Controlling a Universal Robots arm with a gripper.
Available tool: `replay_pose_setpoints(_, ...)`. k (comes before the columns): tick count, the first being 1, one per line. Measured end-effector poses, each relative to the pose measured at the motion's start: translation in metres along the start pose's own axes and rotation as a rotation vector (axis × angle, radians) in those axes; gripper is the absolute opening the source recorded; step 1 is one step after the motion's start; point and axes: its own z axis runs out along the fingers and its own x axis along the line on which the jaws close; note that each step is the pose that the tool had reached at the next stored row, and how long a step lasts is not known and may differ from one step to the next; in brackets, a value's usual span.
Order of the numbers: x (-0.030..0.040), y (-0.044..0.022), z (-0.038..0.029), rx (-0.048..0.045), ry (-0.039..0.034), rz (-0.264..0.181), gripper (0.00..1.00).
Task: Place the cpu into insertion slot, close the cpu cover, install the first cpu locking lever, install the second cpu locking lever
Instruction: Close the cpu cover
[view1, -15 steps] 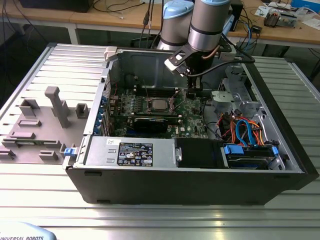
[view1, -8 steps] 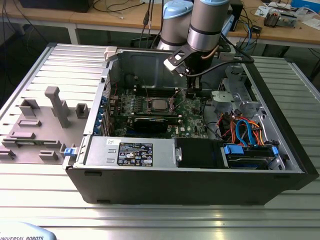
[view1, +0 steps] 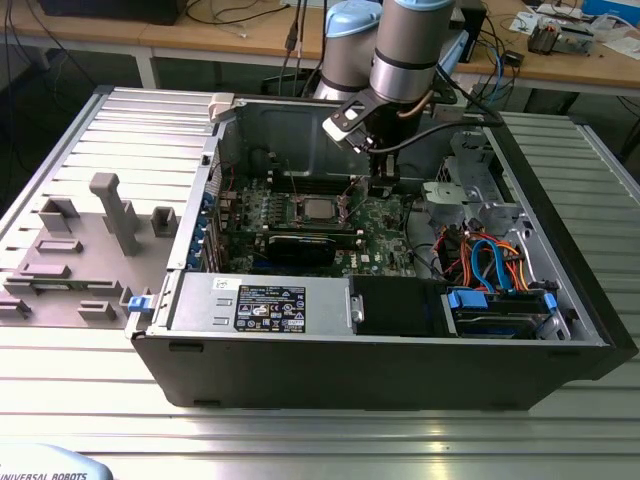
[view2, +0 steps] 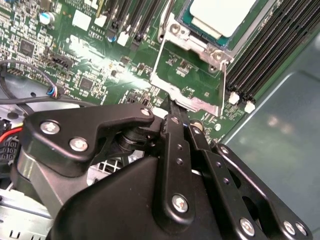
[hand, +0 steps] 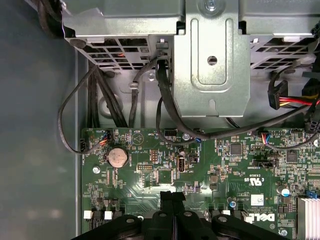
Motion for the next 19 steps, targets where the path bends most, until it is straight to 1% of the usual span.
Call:
replay_pose_setpoints(11,0.0,-0.0031,0.0,0.0,0.0,0.0,0.11)
replay_pose_setpoints(13,0.0,-0.0048,0.0,0.0001,0.0,0.0,0.11)
replay_pose_setpoints(16,0.0,-0.0094,-0.0001,0.0,0.0,0.0,0.11)
replay_pose_setpoints(19,0.0,-0.0116,-0.0001,0.0,0.0,0.0,0.11)
